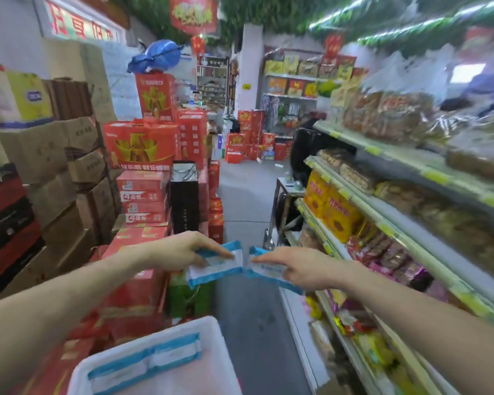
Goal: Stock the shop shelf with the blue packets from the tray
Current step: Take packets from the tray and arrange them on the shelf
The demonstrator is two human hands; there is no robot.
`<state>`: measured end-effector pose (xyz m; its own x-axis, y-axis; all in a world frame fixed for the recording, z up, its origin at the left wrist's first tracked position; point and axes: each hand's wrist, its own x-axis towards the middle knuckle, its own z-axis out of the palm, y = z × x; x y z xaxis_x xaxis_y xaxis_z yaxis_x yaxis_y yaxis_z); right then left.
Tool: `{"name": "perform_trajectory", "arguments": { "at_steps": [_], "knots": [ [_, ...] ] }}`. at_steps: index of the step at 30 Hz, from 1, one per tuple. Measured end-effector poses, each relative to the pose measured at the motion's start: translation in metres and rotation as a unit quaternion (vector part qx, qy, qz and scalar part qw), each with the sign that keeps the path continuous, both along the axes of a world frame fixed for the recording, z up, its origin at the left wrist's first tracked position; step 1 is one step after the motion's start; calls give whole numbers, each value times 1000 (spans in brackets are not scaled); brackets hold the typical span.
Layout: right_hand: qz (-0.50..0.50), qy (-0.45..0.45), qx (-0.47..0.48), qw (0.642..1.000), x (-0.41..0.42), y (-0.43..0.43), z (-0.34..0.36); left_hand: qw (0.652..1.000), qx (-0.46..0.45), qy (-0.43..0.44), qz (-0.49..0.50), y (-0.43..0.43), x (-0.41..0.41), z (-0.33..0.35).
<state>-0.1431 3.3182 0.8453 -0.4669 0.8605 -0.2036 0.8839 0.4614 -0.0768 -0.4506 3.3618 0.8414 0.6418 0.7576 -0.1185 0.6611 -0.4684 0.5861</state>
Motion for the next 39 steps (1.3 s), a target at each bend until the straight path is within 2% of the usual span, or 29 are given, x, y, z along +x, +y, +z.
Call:
{"name": "perform_trajectory", "arguments": {
  "at_steps": [4,8,12,15,22,31,35,39],
  "knots": [
    [-72,-24,48,996,114,-53,84,994,42,-18,-103,12,125,81],
    [-155,-78,97,980,231,-138,155,970,75,-48,-225,-7,269,142],
    [-247,-141,168,944,338,-241,210,939,107,-76,-317,-54,416,191],
    [-314,-141,196,918,408,-326,242,914,124,-85,-378,-102,519,221],
    [-484,-134,181,846,504,-529,274,827,145,-76,-538,-249,707,264],
    [-638,-89,124,755,547,-705,261,714,175,-78,-673,-412,843,270],
    [-653,-36,114,748,577,-718,239,709,169,-91,-679,-432,871,273],
    [-622,-47,127,771,608,-687,217,735,171,-126,-644,-428,885,279]
  ]
}}
